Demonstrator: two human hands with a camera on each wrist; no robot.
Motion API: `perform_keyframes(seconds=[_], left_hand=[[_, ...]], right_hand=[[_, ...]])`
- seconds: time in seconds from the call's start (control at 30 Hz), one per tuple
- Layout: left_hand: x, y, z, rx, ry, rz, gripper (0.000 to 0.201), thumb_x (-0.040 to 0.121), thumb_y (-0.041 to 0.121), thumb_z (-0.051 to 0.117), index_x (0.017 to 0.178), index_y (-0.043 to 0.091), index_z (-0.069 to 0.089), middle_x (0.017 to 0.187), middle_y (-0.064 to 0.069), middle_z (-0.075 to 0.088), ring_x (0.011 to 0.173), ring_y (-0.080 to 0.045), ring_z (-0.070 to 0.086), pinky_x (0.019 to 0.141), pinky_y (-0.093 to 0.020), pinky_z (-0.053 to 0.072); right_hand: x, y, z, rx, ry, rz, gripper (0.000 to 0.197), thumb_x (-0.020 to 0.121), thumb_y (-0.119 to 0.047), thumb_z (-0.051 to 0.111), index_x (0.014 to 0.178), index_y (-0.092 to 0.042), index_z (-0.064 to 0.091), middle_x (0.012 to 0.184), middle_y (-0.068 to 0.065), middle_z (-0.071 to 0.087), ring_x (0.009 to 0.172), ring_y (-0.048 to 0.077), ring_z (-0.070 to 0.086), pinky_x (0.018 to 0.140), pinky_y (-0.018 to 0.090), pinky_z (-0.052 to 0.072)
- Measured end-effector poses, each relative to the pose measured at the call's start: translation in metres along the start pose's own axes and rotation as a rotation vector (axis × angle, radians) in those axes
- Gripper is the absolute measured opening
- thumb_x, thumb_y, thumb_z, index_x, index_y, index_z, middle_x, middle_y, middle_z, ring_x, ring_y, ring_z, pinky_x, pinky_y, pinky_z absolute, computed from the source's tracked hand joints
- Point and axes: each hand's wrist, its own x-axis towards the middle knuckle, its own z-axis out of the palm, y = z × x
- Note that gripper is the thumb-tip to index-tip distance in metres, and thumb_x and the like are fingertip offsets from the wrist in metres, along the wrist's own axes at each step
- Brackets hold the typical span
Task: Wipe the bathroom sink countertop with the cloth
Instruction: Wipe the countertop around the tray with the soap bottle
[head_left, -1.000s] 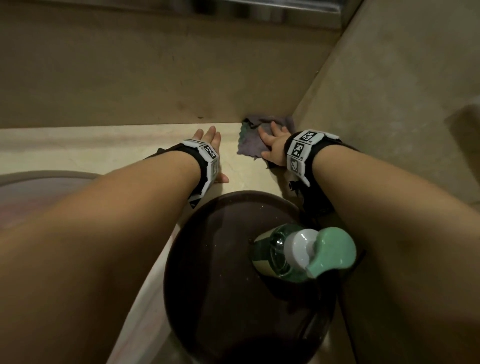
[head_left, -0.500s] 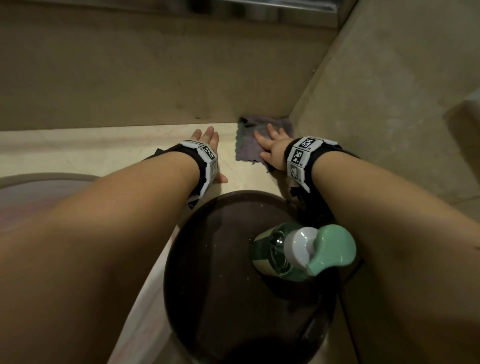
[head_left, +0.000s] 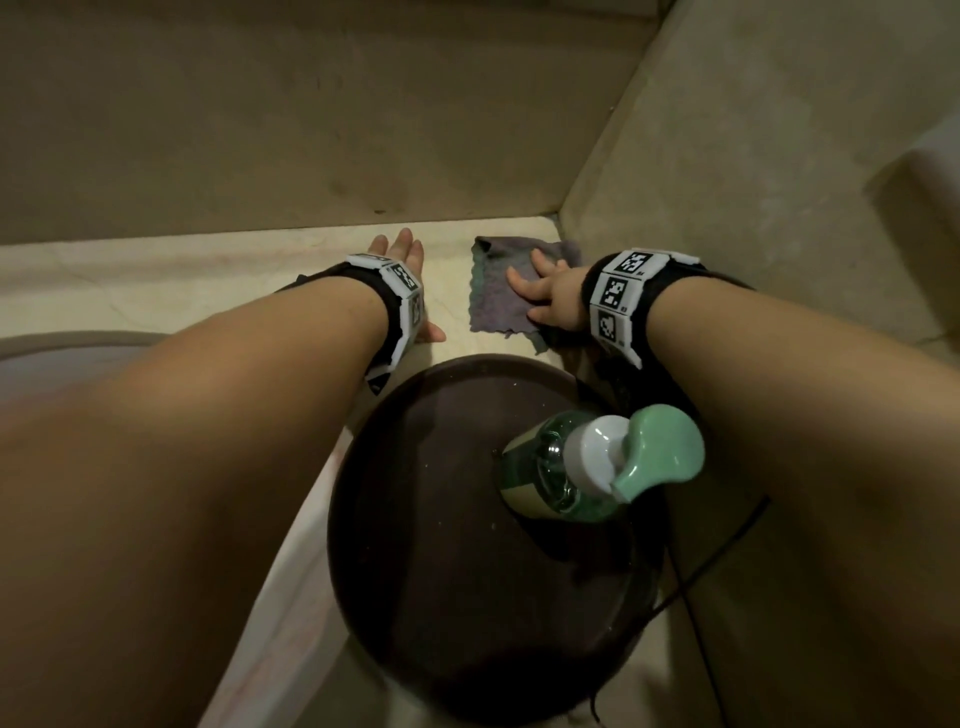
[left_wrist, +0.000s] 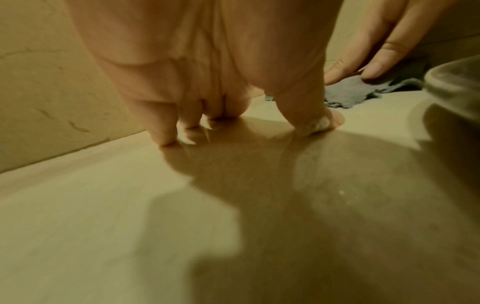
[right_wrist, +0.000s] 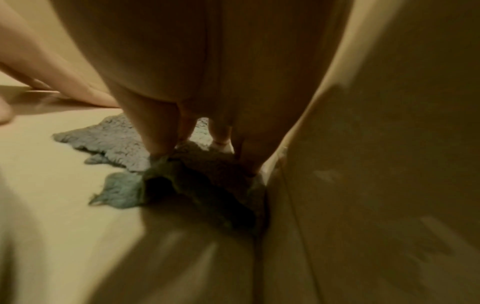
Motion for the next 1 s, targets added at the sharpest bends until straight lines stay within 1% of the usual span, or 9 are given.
perform_keyframes(seconds=[0.1, 0.23, 0.3, 0.43, 0.53, 0.6, 0.7, 0.87, 1.0], left_hand=[[0.001, 0.001, 0.001, 0.000, 0.004, -0.006, 0.126, 0.069, 0.068, 0.065, 0.151, 0.015, -0.016, 0.160, -0.002, -0.019, 0.149, -0.027, -0.008, 0.120, -0.051, 0.012], [0.002, 0.001, 0.002, -0.033, 0.006, -0.009, 0.125, 0.070, 0.069, 0.063, 0.150, 0.015, -0.017, 0.160, -0.001, -0.020, 0.149, -0.027, -0.009, 0.120, -0.049, 0.008], [0.004, 0.000, 0.004, -0.044, 0.012, -0.007, 0.123, 0.071, 0.072, 0.059, 0.150, 0.016, -0.017, 0.160, -0.001, -0.020, 0.149, -0.027, -0.009, 0.120, -0.049, 0.008], [0.002, 0.000, 0.003, -0.052, 0.007, -0.007, 0.124, 0.071, 0.072, 0.059, 0.150, 0.015, -0.018, 0.160, -0.001, -0.020, 0.149, -0.027, -0.009, 0.120, -0.047, 0.008], [-0.006, 0.000, 0.000, -0.104, 0.024, 0.006, 0.121, 0.074, 0.067, 0.061, 0.151, 0.014, -0.015, 0.160, -0.001, -0.019, 0.149, -0.025, -0.009, 0.121, -0.045, 0.009], [-0.009, 0.000, 0.000, -0.152, 0.037, -0.005, 0.122, 0.073, 0.063, 0.065, 0.151, 0.012, -0.014, 0.160, -0.002, -0.017, 0.150, -0.023, -0.008, 0.121, -0.044, 0.010], [-0.012, 0.000, 0.000, -0.162, 0.023, -0.038, 0.124, 0.072, 0.062, 0.066, 0.151, 0.010, -0.015, 0.160, -0.003, -0.018, 0.150, -0.022, -0.009, 0.120, -0.042, 0.009], [-0.017, 0.001, -0.005, -0.172, 0.017, -0.035, 0.121, 0.074, 0.060, 0.066, 0.151, 0.009, -0.012, 0.160, -0.006, -0.018, 0.150, -0.023, -0.009, 0.121, -0.041, 0.008], [-0.016, 0.000, -0.003, -0.178, 0.020, -0.033, 0.123, 0.073, 0.061, 0.067, 0.151, 0.010, -0.013, 0.160, -0.004, -0.019, 0.150, -0.022, -0.010, 0.120, -0.042, 0.007]], right_hand=[[0.012, 0.000, -0.013, -0.017, 0.031, 0.029, 0.058, 0.104, -0.029, 0.025, 0.153, -0.025, -0.006, 0.160, 0.016, -0.013, 0.149, 0.037, 0.002, 0.121, 0.047, 0.010], [0.022, 0.005, -0.023, 0.086, 0.153, -0.019, 0.062, 0.101, -0.025, 0.039, 0.154, -0.019, 0.008, 0.161, 0.018, 0.000, 0.148, 0.038, 0.009, 0.119, 0.047, 0.013], [0.023, 0.006, -0.024, 0.103, 0.165, -0.027, 0.063, 0.100, -0.024, 0.041, 0.154, -0.019, 0.009, 0.160, 0.019, 0.002, 0.148, 0.039, 0.009, 0.119, 0.047, 0.013], [0.023, 0.000, -0.023, 0.098, 0.171, -0.003, 0.064, 0.099, -0.023, 0.042, 0.154, -0.018, 0.008, 0.161, 0.018, 0.001, 0.148, 0.039, 0.009, 0.119, 0.047, 0.013], [0.023, -0.016, -0.030, 0.022, 0.110, 0.009, 0.063, 0.103, -0.023, 0.033, 0.154, -0.021, -0.003, 0.161, 0.017, -0.009, 0.148, 0.041, 0.004, 0.120, 0.048, 0.011], [0.022, -0.027, -0.035, -0.012, 0.081, -0.028, 0.062, 0.104, -0.023, 0.030, 0.153, -0.024, -0.008, 0.161, 0.013, -0.015, 0.148, 0.039, -0.002, 0.121, 0.049, 0.008], [0.024, -0.036, -0.037, -0.063, 0.086, -0.112, 0.062, 0.103, -0.022, 0.030, 0.152, -0.028, -0.008, 0.161, 0.009, -0.017, 0.149, 0.036, -0.006, 0.121, 0.049, 0.008], [0.026, -0.039, -0.035, -0.091, 0.103, -0.158, 0.063, 0.103, -0.023, 0.031, 0.152, -0.031, -0.009, 0.161, 0.005, -0.018, 0.149, 0.033, -0.008, 0.121, 0.049, 0.008], [0.030, -0.021, -0.029, -0.070, 0.105, -0.100, 0.064, 0.103, -0.025, 0.031, 0.152, -0.028, -0.009, 0.161, 0.009, -0.015, 0.149, 0.035, -0.005, 0.121, 0.049, 0.007]])
